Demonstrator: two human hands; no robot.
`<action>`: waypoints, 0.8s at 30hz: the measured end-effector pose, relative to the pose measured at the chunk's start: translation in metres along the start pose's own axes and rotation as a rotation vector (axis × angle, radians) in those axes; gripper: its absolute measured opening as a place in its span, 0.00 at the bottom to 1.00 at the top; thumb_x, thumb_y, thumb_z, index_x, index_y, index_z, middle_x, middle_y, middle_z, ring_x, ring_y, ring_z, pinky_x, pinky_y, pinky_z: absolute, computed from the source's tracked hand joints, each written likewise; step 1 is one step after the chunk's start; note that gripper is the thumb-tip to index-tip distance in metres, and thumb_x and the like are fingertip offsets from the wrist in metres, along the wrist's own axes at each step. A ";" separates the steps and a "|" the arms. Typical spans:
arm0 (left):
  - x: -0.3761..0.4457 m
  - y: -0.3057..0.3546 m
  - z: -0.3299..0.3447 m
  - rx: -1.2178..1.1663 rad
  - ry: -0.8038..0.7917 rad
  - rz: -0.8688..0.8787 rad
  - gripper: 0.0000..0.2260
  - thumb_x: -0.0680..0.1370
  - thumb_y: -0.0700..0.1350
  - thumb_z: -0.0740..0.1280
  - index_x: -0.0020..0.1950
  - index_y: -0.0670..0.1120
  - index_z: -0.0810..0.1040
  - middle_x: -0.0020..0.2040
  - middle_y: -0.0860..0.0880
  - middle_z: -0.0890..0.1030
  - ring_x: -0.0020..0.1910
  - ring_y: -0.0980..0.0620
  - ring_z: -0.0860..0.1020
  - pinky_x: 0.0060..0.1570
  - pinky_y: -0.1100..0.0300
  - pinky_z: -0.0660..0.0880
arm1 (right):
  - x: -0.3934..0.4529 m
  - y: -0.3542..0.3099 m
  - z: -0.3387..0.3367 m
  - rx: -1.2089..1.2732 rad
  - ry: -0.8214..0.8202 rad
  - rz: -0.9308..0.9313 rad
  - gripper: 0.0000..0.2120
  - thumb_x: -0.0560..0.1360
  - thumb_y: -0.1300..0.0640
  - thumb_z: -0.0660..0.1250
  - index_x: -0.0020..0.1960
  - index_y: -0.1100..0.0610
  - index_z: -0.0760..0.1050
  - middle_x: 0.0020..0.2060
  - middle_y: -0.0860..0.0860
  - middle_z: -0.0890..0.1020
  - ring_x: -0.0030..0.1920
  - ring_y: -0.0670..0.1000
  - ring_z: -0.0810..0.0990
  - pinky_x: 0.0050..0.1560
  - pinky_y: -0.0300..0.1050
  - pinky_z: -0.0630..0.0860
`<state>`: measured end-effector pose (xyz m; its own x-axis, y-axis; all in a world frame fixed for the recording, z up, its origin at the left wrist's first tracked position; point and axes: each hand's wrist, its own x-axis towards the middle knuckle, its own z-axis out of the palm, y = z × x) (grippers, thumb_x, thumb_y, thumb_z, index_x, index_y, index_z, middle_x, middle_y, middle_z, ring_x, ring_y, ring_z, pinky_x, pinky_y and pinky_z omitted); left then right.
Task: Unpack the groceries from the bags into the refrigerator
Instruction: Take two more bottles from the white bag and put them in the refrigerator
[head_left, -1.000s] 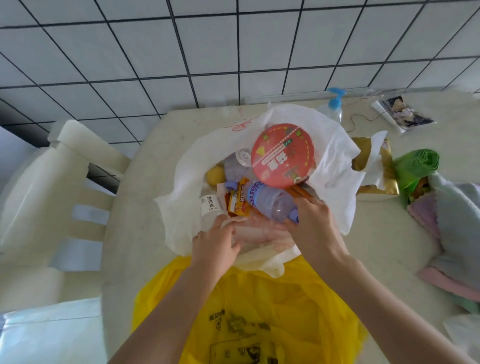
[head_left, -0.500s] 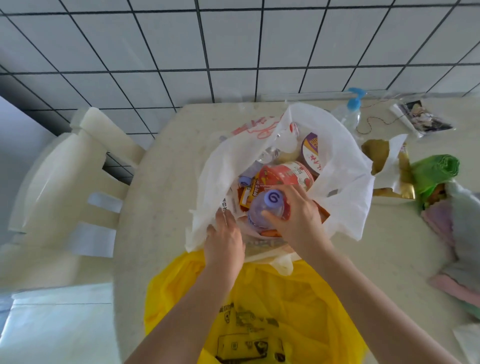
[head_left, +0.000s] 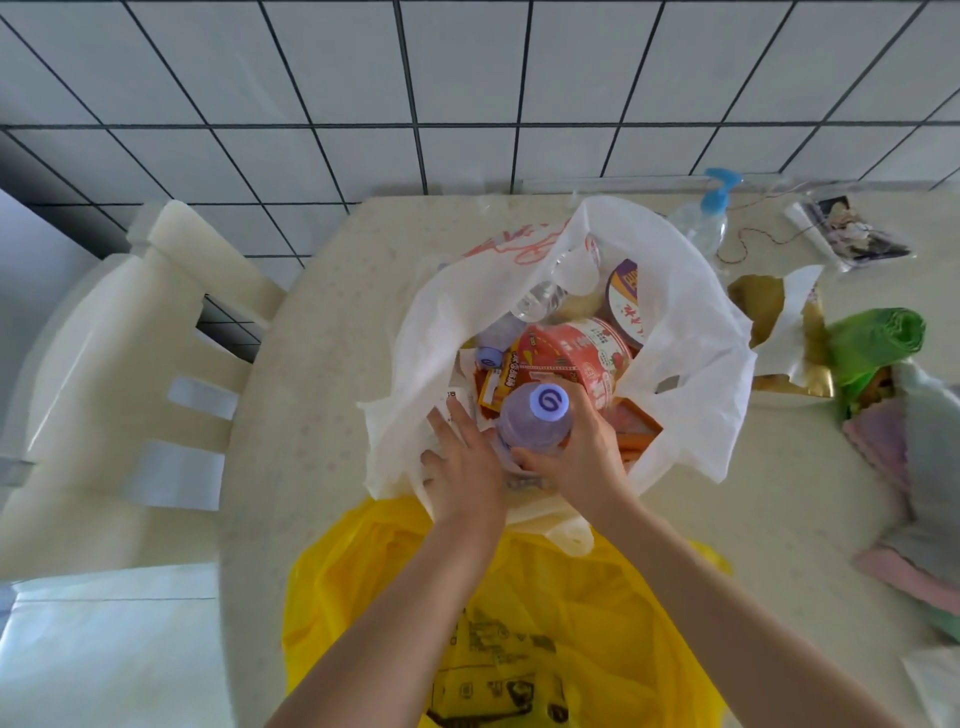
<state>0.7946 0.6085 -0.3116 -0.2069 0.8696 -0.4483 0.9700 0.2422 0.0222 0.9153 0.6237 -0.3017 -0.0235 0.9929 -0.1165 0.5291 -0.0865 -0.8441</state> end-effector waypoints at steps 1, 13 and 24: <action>-0.002 0.000 -0.004 -0.092 -0.014 -0.022 0.32 0.83 0.42 0.54 0.75 0.35 0.33 0.78 0.34 0.44 0.74 0.38 0.61 0.64 0.50 0.67 | -0.004 -0.001 -0.001 0.010 0.033 -0.020 0.33 0.62 0.54 0.81 0.63 0.52 0.71 0.53 0.45 0.79 0.53 0.43 0.77 0.47 0.26 0.70; -0.086 -0.056 -0.084 -1.380 -0.151 0.050 0.14 0.73 0.39 0.74 0.51 0.56 0.76 0.48 0.58 0.80 0.47 0.53 0.81 0.48 0.50 0.80 | -0.070 -0.067 -0.060 0.074 0.235 -0.223 0.33 0.59 0.50 0.82 0.58 0.48 0.70 0.48 0.41 0.78 0.49 0.43 0.78 0.48 0.39 0.78; -0.177 -0.121 -0.047 -2.058 -0.863 0.350 0.38 0.58 0.46 0.83 0.65 0.38 0.75 0.50 0.38 0.80 0.45 0.43 0.82 0.44 0.51 0.80 | -0.205 -0.084 -0.062 0.636 0.099 -0.043 0.32 0.59 0.54 0.77 0.61 0.60 0.73 0.51 0.53 0.84 0.52 0.54 0.83 0.50 0.48 0.78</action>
<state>0.7081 0.4457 -0.1933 0.5266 0.7673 -0.3660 -0.5800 0.6390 0.5052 0.9281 0.4323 -0.1742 0.0609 0.9968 -0.0526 -0.0770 -0.0479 -0.9959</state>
